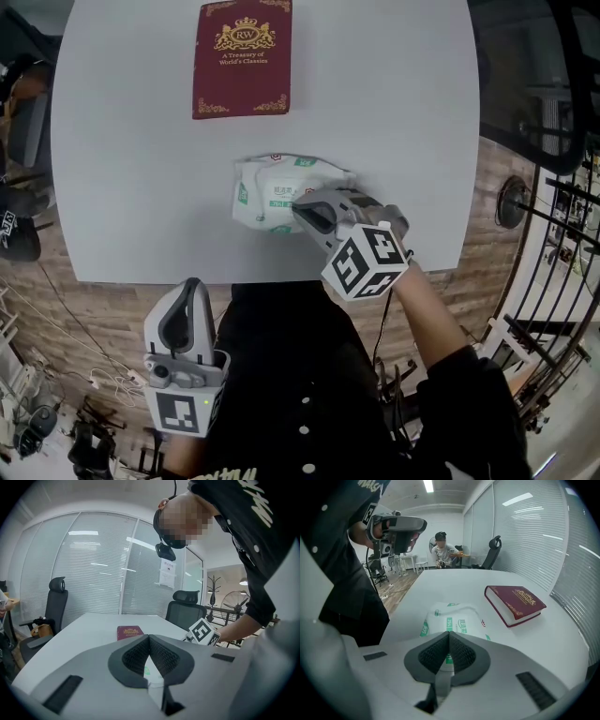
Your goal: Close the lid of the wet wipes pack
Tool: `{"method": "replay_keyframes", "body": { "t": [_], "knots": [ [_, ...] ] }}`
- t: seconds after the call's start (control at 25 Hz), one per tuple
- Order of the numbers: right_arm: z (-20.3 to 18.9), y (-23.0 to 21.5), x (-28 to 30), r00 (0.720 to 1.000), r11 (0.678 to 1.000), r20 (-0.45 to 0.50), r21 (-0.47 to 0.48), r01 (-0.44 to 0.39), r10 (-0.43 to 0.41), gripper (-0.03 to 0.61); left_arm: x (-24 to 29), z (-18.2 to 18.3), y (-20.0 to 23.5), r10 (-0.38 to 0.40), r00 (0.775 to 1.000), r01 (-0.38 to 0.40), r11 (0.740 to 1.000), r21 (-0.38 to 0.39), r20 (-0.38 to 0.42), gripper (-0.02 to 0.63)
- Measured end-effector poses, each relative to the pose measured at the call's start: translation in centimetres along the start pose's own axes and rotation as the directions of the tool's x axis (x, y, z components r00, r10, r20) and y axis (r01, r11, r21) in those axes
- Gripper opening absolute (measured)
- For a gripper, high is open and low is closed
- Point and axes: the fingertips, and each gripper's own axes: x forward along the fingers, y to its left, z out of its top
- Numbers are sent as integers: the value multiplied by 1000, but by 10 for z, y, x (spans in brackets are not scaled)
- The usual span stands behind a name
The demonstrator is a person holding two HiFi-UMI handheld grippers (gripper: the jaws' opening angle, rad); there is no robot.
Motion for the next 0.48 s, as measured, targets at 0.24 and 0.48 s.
{"method": "replay_keyframes", "body": {
  "t": [0.24,0.48],
  "knots": [
    [8,-7,-15,998,994,66,109,-1,-6,28,2,18,-1,-1,999,0,1000,29,42,15],
    [39,-32,-70,971,970,186,216,108,-149,28,3,55,-3,-13,990,2,997,77,137,15]
  ]
}}
